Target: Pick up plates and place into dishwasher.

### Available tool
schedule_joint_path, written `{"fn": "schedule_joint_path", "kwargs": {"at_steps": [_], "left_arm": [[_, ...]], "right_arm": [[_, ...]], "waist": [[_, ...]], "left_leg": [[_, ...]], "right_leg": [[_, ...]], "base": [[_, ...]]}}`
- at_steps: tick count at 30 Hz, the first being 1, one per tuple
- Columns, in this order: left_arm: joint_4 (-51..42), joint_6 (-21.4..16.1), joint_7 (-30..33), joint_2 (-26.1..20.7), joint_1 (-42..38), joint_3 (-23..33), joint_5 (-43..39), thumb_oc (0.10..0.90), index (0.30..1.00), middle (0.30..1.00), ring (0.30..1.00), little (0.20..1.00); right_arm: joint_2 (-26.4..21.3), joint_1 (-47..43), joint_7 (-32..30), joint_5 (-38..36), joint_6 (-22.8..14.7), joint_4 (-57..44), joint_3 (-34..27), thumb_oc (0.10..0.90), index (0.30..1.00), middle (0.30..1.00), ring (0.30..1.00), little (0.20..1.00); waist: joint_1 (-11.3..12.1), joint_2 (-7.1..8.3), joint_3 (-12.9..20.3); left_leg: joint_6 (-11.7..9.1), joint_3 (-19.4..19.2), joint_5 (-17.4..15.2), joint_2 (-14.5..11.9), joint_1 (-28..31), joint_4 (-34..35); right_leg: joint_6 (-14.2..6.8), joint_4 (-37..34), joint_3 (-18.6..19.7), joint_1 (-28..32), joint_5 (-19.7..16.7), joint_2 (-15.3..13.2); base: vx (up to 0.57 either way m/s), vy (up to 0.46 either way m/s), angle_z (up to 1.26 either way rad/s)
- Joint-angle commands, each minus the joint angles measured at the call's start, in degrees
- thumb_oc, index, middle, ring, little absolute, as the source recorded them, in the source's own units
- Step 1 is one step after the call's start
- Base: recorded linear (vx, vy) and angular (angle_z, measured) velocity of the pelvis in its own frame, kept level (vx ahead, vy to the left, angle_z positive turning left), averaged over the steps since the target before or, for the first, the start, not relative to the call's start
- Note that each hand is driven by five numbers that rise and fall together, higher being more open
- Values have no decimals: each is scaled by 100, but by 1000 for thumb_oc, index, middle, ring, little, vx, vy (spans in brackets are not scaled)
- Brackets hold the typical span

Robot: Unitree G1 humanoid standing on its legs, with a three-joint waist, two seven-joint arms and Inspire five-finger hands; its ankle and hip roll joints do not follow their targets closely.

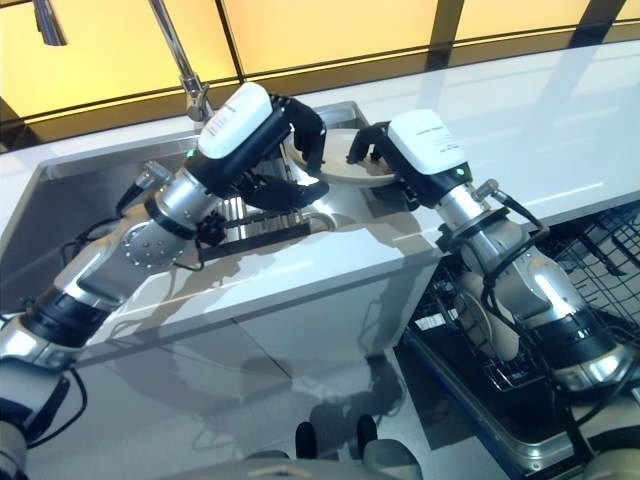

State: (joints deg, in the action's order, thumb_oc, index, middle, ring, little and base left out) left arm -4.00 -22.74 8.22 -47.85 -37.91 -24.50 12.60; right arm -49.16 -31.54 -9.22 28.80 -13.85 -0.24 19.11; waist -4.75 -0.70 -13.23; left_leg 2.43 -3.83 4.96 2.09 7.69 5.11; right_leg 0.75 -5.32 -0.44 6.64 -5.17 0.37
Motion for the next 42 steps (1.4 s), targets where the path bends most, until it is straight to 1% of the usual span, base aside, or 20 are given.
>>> {"fn": "schedule_joint_path", "kwargs": {"at_steps": [1,4,5,6,7,12,16,18,19,22,24,29,33,34,36,37,42], "left_arm": [[9,-253,445,316,-810,17,-442,100,300,300,300,200],[15,-248,437,311,-809,21,-447,100,300,300,300,200],[9,-209,461,277,-720,75,-386,100,300,300,300,200],[18,-172,467,266,-695,101,-345,317,486,486,486,417],[32,-59,423,252,-660,124,-344,800,900,900,900,900],[250,32,409,142,-562,137,-270,800,900,900,900,900],[475,103,546,67,-561,149,-301,800,900,900,900,900],[604,80,610,57,-530,189,-311,800,900,900,900,900],[893,41,813,59,-465,250,-261,800,900,900,900,900],[1090,63,902,70,-428,298,-237,800,900,900,900,900],[1260,61,940,82,-382,343,-231,800,900,900,900,900],[1659,161,1028,61,-52,608,-323,800,900,900,900,900],[1771,198,1052,51,49,707,-382,800,900,900,900,900],[2088,141,1152,25,246,923,-322,800,900,900,900,900],[2186,185,1186,6,348,1036,-295,800,900,900,900,900],[2226,199,1200,-19,454,1134,-312,800,900,900,900,900],[2288,258,1295,22,682,1337,-359,800,900,900,900,900]], "right_arm": [[18,-623,-363,-126,-137,12,-70,100,300,300,300,200],[14,-621,-375,-121,-136,16,-70,100,300,300,300,200],[-45,-516,-434,-60,-118,1,-181,100,300,300,300,200],[-62,-489,-436,-47,-122,-1,-222,100,300,300,300,200],[-85,-432,-470,1,-128,0,-272,100,300,300,300,200],[-223,-319,-536,40,-134,39,-423,100,300,300,300,200],[-300,-255,-621,88,-119,109,-488,100,300,300,300,200],[-322,-199,-666,114,-142,138,-532,100,300,300,300,200],[-382,-63,-730,157,-205,155,-660,100,300,300,300,200],[-422,44,-786,221,-225,146,-755,100,300,300,300,200],[-464,124,-821,271,-264,136,-839,100,300,300,300,200],[-680,544,-1004,403,-320,22,-1305,100,300,300,300,200],[-748,729,-1060,430,-338,1,-1505,100,300,300,300,200],[-905,1162,-1205,448,-353,-13,-1978,100,300,300,300,200],[-979,1474,-1301,404,-329,0,-2306,100,300,300,300,200],[-1014,1739,-1372,395,-321,11,-2587,100,300,300,300,200],[-1024,2438,-1552,115,-352,151,-3282,100,300,300,300,200]], "waist": [[87,84,1062],[86,82,1065],[75,78,1062],[68,76,1062],[60,75,1060],[36,76,1059],[10,69,1054],[-5,63,1053],[-44,62,1062],[-66,62,1075],[-92,56,1083],[-193,49,1096],[-238,43,1098],[-356,31,1104],[-434,28,1115],[-484,22,1118],[-621,8,1124]], "left_leg": [[138,325,-1015,278,267,-11],[137,322,-1013,277,266,-11],[136,303,-1018,273,261,-11],[135,292,-1018,270,261,-11],[134,284,-1018,269,259,-11],[134,248,-1026,263,267,-11],[134,206,-1027,257,268,-11],[136,191,-1030,256,275,-11],[137,153,-1041,251,287,-11],[138,123,-1051,244,293,-11],[138,101,-1056,241,297,-11],[143,-19,-1083,220,314,-11],[145,-60,-1120,209,344,-11],[143,-178,-1138,185,360,-11],[141,-266,-1155,164,369,-11],[143,-324,-1161,152,371,-11],[148,-451,-1171,125,384,-11]], "right_leg": [[-163,32,-184,365,772,291],[-164,32,-183,364,770,291],[-167,32,-163,353,766,296],[-168,32,-158,349,762,296],[-171,32,-148,346,758,298],[-182,32,-119,341,748,303],[-187,32,-103,334,738,306],[-187,32,-94,338,736,306],[-196,32,-66,341,729,308],[-198,32,-52,338,726,308],[-198,32,-33,335,724,312],[-207,32,60,319,709,330],[-222,32,94,335,725,335],[-237,32,184,319,710,349],[-252,32,243,301,704,355],[-259,32,288,287,696,360],[-271,32,420,259,667,384]], "base": [[0,0,0],[0,0,0],[0,0,0],[-34,-3,-1],[0,0,0],[0,0,0],[0,0,0],[3,7,-2],[7,12,-5],[11,9,-5],[17,14,-4],[16,15,-4],[26,20,-10],[35,38,-12],[36,36,-17],[26,23,-22],[16,11,-16]]}}
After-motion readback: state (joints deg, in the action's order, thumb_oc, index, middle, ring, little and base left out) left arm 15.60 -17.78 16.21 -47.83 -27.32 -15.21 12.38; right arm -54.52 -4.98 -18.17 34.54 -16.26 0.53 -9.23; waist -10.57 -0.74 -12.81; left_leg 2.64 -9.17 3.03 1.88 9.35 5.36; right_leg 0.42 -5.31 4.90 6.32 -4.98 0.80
